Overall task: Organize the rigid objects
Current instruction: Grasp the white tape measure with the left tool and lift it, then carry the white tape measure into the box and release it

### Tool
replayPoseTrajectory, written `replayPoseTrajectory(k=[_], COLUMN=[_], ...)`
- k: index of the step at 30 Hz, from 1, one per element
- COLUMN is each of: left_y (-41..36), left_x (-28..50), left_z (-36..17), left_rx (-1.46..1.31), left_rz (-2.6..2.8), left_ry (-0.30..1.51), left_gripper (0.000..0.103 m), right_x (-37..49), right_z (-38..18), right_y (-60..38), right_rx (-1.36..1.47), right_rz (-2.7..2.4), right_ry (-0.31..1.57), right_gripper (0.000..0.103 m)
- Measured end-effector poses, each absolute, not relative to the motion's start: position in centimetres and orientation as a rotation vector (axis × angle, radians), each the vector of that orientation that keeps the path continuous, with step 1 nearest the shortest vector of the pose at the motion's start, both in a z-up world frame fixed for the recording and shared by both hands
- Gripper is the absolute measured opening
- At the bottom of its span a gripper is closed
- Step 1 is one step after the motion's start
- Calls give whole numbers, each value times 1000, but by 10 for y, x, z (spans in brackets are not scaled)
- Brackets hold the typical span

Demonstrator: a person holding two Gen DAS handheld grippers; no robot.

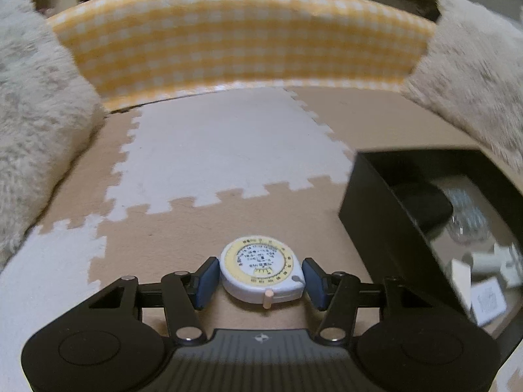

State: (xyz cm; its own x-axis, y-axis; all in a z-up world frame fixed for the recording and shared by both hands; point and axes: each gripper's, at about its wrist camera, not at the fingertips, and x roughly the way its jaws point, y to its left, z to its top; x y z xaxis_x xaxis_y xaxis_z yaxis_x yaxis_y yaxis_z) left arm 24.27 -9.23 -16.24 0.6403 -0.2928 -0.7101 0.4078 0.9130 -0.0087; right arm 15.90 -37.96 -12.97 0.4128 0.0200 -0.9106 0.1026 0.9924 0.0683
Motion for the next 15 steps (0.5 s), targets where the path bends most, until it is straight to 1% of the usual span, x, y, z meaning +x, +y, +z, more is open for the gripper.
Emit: replayPoseTrajectory(k=[8,15], left_y=[-90,-104], left_x=[236,222], left_z=[-125,-100], left_rx=[26,-14], left_rz=[-394,-471], left_ry=[685,610], left_gripper=[55,55], right_x=[159,159], right_z=[-128,-127], right_y=[-380,-379], right_rx=[121,119], right_rz=[-52,-52], right_ry=[1140,1139], right_gripper=[6,6])
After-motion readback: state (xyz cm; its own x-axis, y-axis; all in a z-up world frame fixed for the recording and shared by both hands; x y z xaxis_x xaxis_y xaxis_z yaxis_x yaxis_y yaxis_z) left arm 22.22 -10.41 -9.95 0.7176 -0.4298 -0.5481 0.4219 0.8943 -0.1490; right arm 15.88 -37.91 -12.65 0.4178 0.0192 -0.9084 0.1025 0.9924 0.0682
